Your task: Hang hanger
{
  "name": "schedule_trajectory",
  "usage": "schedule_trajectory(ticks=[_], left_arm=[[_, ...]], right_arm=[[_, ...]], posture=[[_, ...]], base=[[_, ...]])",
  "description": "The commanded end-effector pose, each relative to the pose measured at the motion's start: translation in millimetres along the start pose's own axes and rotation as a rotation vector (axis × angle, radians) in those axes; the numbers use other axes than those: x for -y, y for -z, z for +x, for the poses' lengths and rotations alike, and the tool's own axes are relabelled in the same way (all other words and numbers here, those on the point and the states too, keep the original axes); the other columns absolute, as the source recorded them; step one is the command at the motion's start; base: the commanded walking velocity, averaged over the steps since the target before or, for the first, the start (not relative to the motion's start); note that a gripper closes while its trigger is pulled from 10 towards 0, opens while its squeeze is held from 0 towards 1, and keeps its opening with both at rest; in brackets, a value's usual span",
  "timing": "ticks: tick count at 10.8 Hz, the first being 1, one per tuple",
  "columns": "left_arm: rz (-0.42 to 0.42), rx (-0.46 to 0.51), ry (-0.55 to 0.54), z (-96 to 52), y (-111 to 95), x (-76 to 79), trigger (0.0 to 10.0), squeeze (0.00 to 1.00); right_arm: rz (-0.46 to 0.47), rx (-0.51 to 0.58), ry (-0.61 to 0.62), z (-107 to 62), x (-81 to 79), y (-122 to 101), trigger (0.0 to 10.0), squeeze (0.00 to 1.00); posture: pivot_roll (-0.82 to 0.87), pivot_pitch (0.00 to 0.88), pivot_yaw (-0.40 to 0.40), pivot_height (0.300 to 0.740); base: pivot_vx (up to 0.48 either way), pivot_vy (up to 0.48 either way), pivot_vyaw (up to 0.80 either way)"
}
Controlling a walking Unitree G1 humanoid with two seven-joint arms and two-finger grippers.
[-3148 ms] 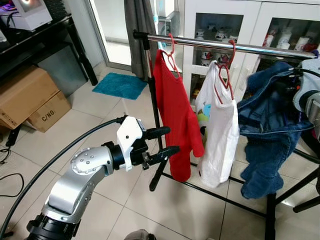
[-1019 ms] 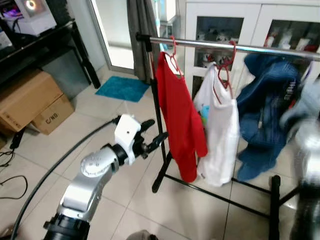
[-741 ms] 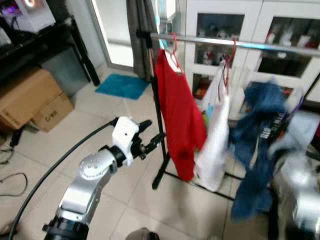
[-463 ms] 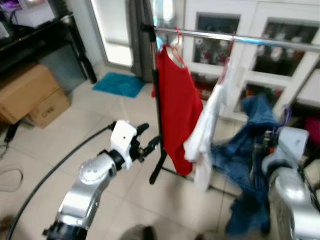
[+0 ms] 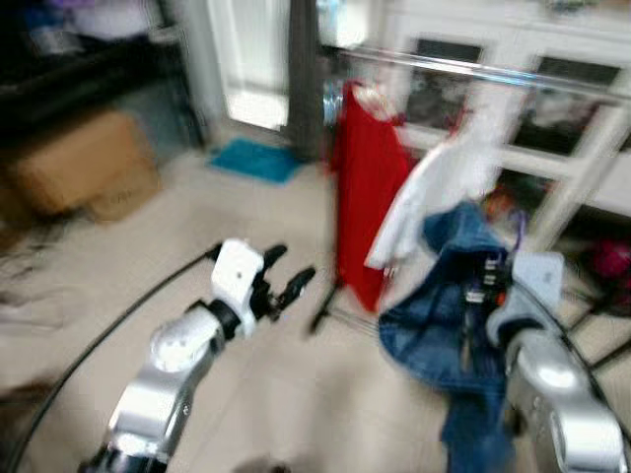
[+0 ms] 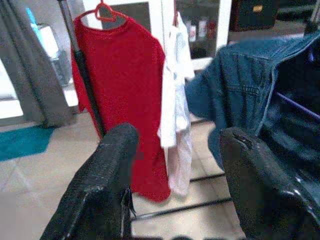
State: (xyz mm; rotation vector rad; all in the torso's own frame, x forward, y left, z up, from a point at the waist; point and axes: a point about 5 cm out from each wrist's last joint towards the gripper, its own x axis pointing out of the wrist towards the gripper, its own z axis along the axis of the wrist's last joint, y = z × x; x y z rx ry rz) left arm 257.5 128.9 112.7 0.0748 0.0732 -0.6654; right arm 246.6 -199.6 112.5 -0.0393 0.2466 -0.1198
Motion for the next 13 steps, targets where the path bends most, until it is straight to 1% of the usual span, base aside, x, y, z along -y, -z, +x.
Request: schedule_trajectory(ticks=[1,3,5,6,7,8,9,10,11,12,13], left_arm=[[0.03,0.017,-0.004,2.2,-8,-3.2,10.0,0.0],[0.038,0.02,-0.004,4.7,-10,-5.3,10.0,0.0],[0.045,0.002,0.016,9.8,-13,-8.0,10.0,0.0],[0.014,0.036,0.046,12.0,-18,-8.6,10.0,1.0],[0.044,0.025,0.062,17.4,-20,-10.7,10.0,1.0],[0.091,0.006,0.057,23.1,-20,-13.5,10.0,1.0],[0.127,0.001,0.079,30.2,-21,-13.8,10.0,0.96],[0.145,0.006,0.148,38.4,-21,-7.2,10.0,0.0],[0.112,0.022,0.241,44.0,-23,5.0,10.0,0.0],[0.082,0.037,0.314,43.9,-24,14.4,10.0,0.0],[0.072,0.061,0.323,42.6,-26,17.6,10.0,0.0]], right_arm=[[0.009,0.044,-0.014,-0.8,-1.9,-12,0.0,0.0],[-0.028,0.042,-0.127,-1.6,-11.2,-20,0.0,0.0],[-0.063,0.054,-0.332,-7.0,-26.9,-38,0.0,0.0],[-0.058,0.062,-0.387,-10.2,-31.7,-44,0.0,0.0],[-0.056,0.073,-0.442,-13.5,-37.8,-50,0.0,0.0],[-0.042,0.082,-0.496,-16.6,-44.0,-55,0.0,0.0],[-0.007,0.106,-0.559,-20.7,-50.8,-63,0.0,0.0],[0.024,0.13,-0.605,-24.7,-55.2,-71,0.0,0.0],[0.018,0.135,-0.628,-27.5,-58.6,-73,0.0,0.0],[0.018,0.136,-0.639,-29.3,-60.7,-74,0.0,0.0],[0.02,0.131,-0.646,-30.0,-61.7,-74,0.0,0.0]], posture=[[-0.13,0.0,0.028,0.74],[-0.13,0.001,0.039,0.74],[-0.14,0.002,0.053,0.74],[-0.14,0.001,0.056,0.74],[-0.14,0.0,0.055,0.74],[-0.14,0.0,0.057,0.74],[-0.14,0.0,0.06,0.74],[-0.15,0.0,0.066,0.74],[-0.16,0.001,0.078,0.74],[-0.17,0.002,0.082,0.74],[-0.16,0.001,0.081,0.74]], base=[[0.0,0.0,0.0],[0.0,0.0,0.0],[0.0,0.0,0.0],[0.0,0.0,0.0],[0.0,0.0,0.0],[0.0,0.0,0.0],[0.0,0.0,0.0],[0.0,0.0,0.0],[0.0,0.0,0.0],[0.0,0.0,0.0],[0.0,0.0,0.0]])
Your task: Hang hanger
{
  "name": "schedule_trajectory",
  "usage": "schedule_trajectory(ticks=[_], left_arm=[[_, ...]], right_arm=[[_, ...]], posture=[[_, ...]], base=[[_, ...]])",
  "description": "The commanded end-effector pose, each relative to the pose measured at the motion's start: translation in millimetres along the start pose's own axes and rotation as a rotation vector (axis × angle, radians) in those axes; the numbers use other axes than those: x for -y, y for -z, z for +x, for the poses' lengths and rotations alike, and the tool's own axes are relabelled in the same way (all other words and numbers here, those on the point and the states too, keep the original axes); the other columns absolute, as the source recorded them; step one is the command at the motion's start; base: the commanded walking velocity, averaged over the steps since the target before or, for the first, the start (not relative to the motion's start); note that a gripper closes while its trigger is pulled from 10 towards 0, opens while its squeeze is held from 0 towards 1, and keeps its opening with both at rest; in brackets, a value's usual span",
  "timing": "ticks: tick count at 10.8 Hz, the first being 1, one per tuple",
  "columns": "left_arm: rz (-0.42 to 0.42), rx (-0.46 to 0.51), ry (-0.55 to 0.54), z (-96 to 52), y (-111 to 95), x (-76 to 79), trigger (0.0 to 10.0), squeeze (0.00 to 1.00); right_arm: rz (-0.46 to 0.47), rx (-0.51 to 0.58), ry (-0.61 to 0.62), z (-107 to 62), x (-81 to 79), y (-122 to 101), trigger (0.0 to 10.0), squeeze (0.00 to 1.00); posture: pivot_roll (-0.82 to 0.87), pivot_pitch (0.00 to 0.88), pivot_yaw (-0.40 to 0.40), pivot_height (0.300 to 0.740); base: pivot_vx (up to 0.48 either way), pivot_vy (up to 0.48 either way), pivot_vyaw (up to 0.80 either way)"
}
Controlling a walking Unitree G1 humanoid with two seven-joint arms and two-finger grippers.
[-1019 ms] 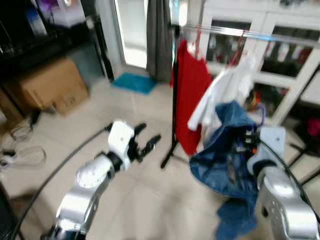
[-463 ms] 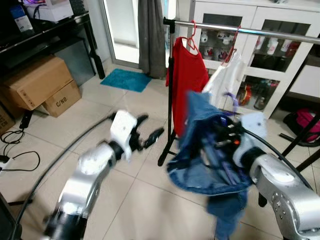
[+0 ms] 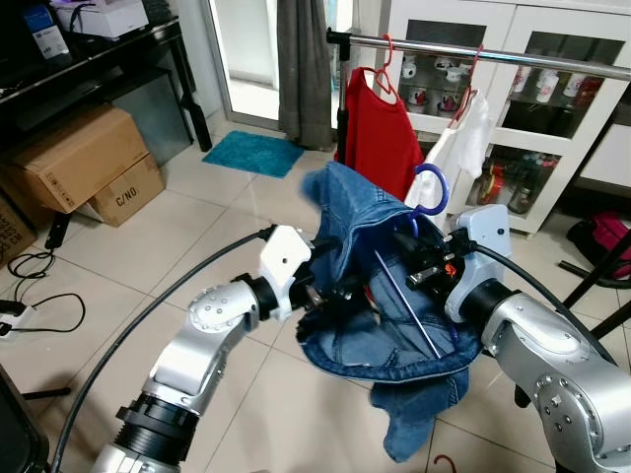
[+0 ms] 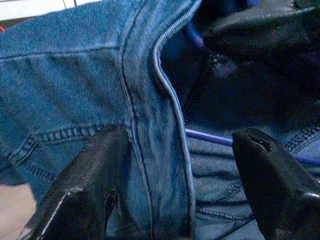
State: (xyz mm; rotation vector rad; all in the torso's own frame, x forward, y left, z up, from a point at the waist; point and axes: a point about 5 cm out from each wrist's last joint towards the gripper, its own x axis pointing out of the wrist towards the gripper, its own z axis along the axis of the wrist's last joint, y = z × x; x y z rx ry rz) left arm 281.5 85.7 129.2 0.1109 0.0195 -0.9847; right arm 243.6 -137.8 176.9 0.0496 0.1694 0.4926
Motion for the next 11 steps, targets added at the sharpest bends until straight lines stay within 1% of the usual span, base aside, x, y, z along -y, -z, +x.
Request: schedule_trajectory(ticks=[1,2,3,6,8,11], left_arm=[[0.027,-0.009,-0.034,-1.8,0,-5.2,10.0,0.0],[0.062,-0.052,-0.118,-2.1,6,-16.3,3.2,0.0],[0.07,-0.049,-0.146,-2.4,4,-22.5,0.0,0.0],[0.073,-0.026,-0.117,-0.8,2,-20.3,0.0,0.0],[0.091,-0.018,-0.132,0.8,2,-22.0,0.0,0.0],[0.093,-0.018,-0.133,0.0,3,-22.3,0.0,0.0]], right_arm=[[-0.005,0.05,-0.043,0.7,-7.1,-11,0.0,0.0],[-0.001,0.058,-0.063,1.7,-9.1,-13,0.0,0.0],[0.001,0.063,-0.072,2.2,-9.7,-15,0.0,0.0],[0.01,0.064,-0.064,1.5,-9.0,-14,0.0,0.0],[0.017,0.059,-0.057,1.1,-8.7,-12,0.0,0.0],[0.014,0.056,-0.057,1.5,-8.5,-12,0.0,0.0]], posture=[[-0.15,0.0,0.076,0.74],[-0.15,0.0,0.074,0.74],[-0.15,0.0,0.073,0.74],[-0.16,0.0,0.081,0.74],[-0.16,0.0,0.083,0.74],[-0.16,0.0,0.079,0.74]], base=[[0.0,0.0,0.0],[0.0,0.0,0.0],[0.0,0.0,0.0],[0.0,0.0,0.0],[0.0,0.0,0.0],[0.0,0.0,0.0]])
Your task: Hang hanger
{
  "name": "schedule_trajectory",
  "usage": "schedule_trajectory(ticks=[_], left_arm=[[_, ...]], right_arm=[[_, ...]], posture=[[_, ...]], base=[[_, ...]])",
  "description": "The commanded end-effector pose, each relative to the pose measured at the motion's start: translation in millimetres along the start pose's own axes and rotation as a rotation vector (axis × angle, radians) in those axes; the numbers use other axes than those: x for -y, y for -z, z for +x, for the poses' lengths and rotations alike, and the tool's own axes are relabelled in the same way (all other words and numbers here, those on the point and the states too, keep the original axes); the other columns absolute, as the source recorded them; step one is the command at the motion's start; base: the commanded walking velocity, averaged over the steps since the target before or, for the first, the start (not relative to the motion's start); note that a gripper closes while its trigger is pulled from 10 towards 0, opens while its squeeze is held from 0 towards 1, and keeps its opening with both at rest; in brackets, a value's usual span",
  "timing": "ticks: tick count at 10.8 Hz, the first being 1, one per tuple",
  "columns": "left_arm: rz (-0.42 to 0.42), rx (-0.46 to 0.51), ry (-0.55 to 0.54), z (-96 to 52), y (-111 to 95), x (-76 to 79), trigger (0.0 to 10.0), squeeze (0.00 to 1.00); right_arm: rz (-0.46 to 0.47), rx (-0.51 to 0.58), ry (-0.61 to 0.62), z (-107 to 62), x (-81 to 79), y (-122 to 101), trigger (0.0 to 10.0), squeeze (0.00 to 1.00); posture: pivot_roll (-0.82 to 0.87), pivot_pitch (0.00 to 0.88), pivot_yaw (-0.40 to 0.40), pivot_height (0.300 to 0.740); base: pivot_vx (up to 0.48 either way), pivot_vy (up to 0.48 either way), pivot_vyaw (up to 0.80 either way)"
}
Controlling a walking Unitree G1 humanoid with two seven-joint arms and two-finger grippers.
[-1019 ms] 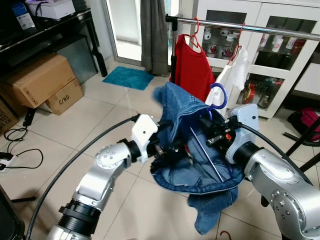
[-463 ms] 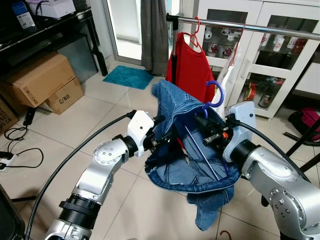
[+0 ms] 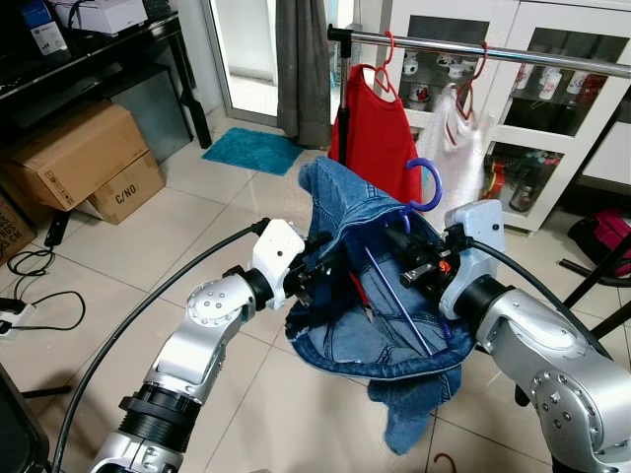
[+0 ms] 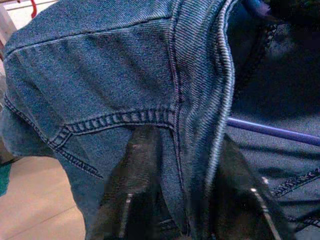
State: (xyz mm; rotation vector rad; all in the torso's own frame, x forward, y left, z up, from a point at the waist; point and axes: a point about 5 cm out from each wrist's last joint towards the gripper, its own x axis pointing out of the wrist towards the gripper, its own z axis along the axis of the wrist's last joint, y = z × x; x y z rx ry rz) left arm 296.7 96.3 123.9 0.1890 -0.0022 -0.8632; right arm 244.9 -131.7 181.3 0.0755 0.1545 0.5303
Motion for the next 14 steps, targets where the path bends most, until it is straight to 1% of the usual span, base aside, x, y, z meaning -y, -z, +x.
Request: schedule_trajectory(ticks=[1,7,9,10,11,12,13,14], left_arm=[[0.021,0.002,-0.014,-0.1,-2,-5.5,0.0,0.0],[0.012,0.001,-0.016,-1.8,-2,-10.1,0.0,0.0],[0.012,-0.005,-0.044,-3.9,-2,-14.8,0.0,0.0],[0.028,-0.011,-0.104,-8.8,-3,-27.9,0.0,0.0],[0.069,-0.017,-0.163,-16.0,-8,-44.8,0.0,0.0],[0.092,-0.018,-0.187,-19.5,-12,-52.7,0.0,0.0],[0.141,-0.017,-0.22,-24.8,-24,-67.2,0.0,0.0],[0.179,-0.025,-0.252,-31.1,-33,-78.6,0.0,0.0]], right_arm=[[-0.007,0.036,-0.02,-1.3,-3.9,-7,0.0,0.0],[-0.011,0.034,-0.019,-1.1,-4.1,-6,0.0,0.0],[-0.011,0.035,-0.02,-0.9,-4.2,-6,0.0,0.0],[-0.01,0.031,-0.017,-1.0,-4.5,-5,0.0,0.0],[-0.027,0.014,-0.012,-1.8,-3.8,-2,0.0,0.0],[-0.04,0.002,-0.01,-2.2,-3.3,0,0.0,0.0],[-0.073,-0.024,-0.016,-2.0,-1.3,3,0.0,0.0],[-0.12,-0.044,-0.05,-3.3,-0.1,4,0.0,0.0]], posture=[[-0.17,0.0,0.08,0.74],[-0.17,0.0,0.084,0.74],[-0.16,0.0,0.084,0.74],[-0.16,0.0,0.086,0.74],[-0.16,0.0,0.088,0.74],[-0.16,0.0,0.088,0.74],[-0.16,0.0,0.092,0.74],[-0.15,0.0,0.093,0.74]], base=[[0.0,0.0,0.0],[0.0,0.0,0.0],[0.0,0.0,0.0],[0.0,0.0,0.0],[0.0,0.0,0.0],[0.0,0.0,0.0],[0.0,0.0,0.0],[0.0,0.0,0.0]])
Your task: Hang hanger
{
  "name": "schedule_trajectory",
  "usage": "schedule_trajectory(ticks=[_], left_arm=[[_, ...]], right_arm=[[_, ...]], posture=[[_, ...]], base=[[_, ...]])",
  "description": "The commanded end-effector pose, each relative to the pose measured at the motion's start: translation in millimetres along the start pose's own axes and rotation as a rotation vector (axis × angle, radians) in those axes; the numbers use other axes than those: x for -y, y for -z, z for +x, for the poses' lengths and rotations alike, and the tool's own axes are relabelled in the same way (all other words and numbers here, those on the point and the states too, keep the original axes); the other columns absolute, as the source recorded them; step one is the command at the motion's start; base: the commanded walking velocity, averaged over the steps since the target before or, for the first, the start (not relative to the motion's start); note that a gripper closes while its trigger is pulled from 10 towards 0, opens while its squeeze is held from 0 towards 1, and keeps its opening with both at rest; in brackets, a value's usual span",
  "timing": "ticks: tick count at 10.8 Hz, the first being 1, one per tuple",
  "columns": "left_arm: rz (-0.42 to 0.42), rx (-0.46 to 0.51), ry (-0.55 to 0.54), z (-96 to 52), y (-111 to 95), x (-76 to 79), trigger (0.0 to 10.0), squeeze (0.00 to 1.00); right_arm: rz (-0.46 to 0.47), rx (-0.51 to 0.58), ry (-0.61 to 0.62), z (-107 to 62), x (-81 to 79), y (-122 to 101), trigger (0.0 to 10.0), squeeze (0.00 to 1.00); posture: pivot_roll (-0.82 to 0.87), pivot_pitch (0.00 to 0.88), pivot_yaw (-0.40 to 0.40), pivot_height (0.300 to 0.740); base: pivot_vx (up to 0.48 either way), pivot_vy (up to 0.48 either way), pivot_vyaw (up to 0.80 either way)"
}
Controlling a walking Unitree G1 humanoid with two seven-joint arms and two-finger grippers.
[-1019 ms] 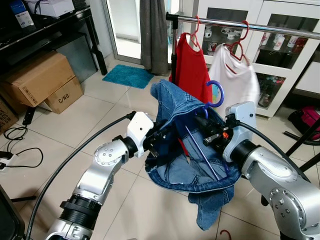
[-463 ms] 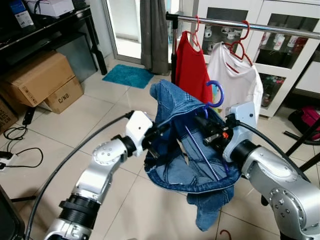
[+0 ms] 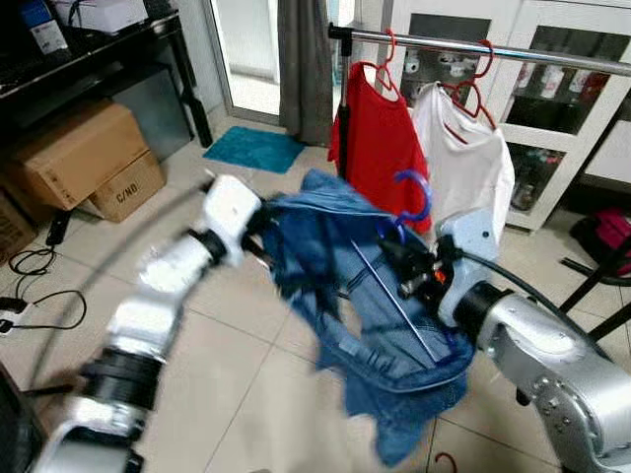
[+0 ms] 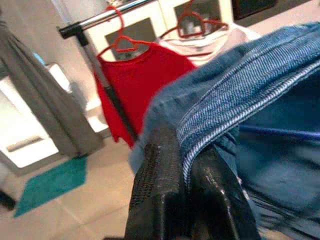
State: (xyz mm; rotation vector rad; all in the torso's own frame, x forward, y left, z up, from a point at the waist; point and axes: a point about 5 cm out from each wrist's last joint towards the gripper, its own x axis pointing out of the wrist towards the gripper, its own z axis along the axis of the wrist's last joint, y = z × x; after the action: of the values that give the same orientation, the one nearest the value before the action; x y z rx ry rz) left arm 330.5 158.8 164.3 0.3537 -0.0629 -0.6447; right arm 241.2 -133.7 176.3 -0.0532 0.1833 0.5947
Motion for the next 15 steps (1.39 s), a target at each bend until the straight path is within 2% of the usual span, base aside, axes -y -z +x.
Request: schedule_trajectory(ticks=[1,2,4,6,9,10,13,15], left_arm=[[0.04,0.003,-0.057,-5.7,-10,-20.0,0.0,0.0],[0.096,-0.02,-0.094,-21.3,-17,-48.6,0.0,0.0],[0.112,-0.062,-0.138,-39.5,-19,-75.8,0.0,0.0],[0.096,-0.13,-0.254,-52.0,-13,-96.1,0.0,0.0],[0.041,-0.204,-0.36,-55.9,7,-102.4,0.0,0.0],[0.026,-0.205,-0.367,-56.5,9,-102.7,0.0,0.0],[-0.063,-0.218,-0.361,-57.9,22,-98.7,0.0,0.0],[-0.092,-0.251,-0.311,-56.8,30,-92.6,0.0,0.0]], right_arm=[[-0.029,0.01,-0.018,-2.4,0.7,-2,0.0,0.0],[-0.083,-0.024,-0.107,-10.2,-2.3,2,0.0,0.0],[-0.118,-0.054,-0.212,-17.8,-9.6,6,0.0,0.0],[-0.11,-0.028,-0.361,-28.6,-22.1,5,0.0,0.0],[-0.003,0.116,-0.426,-43.1,-17.5,-10,0.0,0.0],[0.005,0.127,-0.431,-44.9,-16.5,-11,0.0,0.0],[0.067,0.194,-0.444,-52.8,-11.0,-16,0.0,0.0],[0.094,0.232,-0.422,-53.4,-5.9,-20,0.0,0.0]], posture=[[-0.15,0.0,0.088,0.74],[-0.14,0.004,0.081,0.74],[-0.13,0.021,0.077,0.74],[-0.13,0.031,0.085,0.74],[-0.14,0.032,0.085,0.74],[-0.14,0.033,0.085,0.74],[-0.14,0.027,0.089,0.74],[-0.14,0.023,0.092,0.74]], base=[[0.0,0.0,0.0],[0.0,0.0,0.0],[0.0,0.0,0.0],[0.0,0.0,0.0],[0.0,0.0,0.0],[0.0,0.0,0.0],[0.0,0.0,0.0],[0.0,0.0,0.0]])
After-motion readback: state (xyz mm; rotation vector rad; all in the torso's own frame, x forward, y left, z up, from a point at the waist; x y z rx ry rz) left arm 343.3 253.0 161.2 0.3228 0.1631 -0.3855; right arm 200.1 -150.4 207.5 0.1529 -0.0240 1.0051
